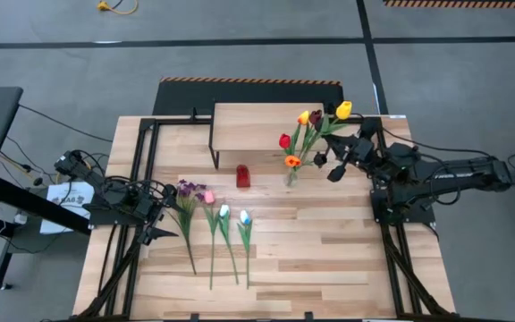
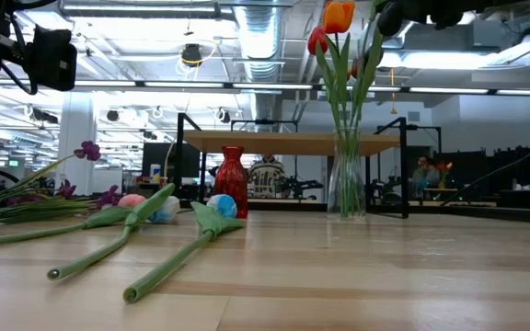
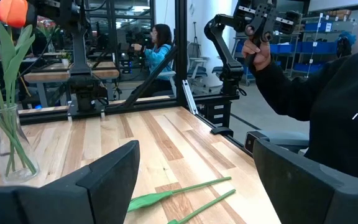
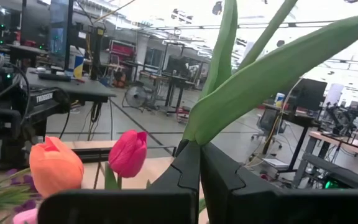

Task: Pick and place flowers into a vace then onto a shelf
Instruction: Put the yellow flower into the transparent vase

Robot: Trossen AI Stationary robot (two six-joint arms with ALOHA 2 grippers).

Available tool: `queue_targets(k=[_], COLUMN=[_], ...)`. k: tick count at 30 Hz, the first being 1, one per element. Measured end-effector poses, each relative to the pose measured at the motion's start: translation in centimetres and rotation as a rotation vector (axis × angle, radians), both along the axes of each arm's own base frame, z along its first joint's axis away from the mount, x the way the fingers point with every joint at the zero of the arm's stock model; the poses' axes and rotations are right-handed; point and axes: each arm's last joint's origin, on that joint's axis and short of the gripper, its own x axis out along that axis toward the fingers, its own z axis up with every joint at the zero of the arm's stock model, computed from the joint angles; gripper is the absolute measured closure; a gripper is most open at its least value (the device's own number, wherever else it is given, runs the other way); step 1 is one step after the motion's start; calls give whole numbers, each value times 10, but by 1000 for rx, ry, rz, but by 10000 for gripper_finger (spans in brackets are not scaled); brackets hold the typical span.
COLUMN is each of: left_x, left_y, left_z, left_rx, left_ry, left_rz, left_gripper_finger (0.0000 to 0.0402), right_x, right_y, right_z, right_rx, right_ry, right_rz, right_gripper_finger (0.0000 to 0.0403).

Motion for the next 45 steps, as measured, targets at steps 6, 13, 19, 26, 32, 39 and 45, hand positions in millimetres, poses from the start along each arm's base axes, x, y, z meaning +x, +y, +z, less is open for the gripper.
queue_targets(k=[6, 13, 19, 26, 32, 39, 45], left_x=[0, 0, 0, 0, 0, 0, 0], left_y=[0, 0, 0, 0, 0, 0, 0], left_z=[0, 0, 0, 0, 0, 0, 0], left_rx=[0, 0, 0, 0, 0, 0, 0], left_ry=[0, 0, 0, 0, 0, 0, 0], left_rz=[0, 0, 0, 0, 0, 0, 0], left_gripper_finger=[99, 99, 99, 99, 99, 99, 99], right_x=[-2, -3, -8, -15, -15, -17, -29], right_y=[-2, -22, -38, -47, -46, -45, -40], right_z=[0, -1, -2, -1, -3, -1, -10], right_rx=[-7, 22, 48, 51, 47, 16, -40], right_ry=[8, -13, -21, -32, -4, -7, -71], right_rz=[32, 73, 116, 226, 252, 251, 243], right_gripper_finger=[403, 403, 403, 403, 403, 403, 403])
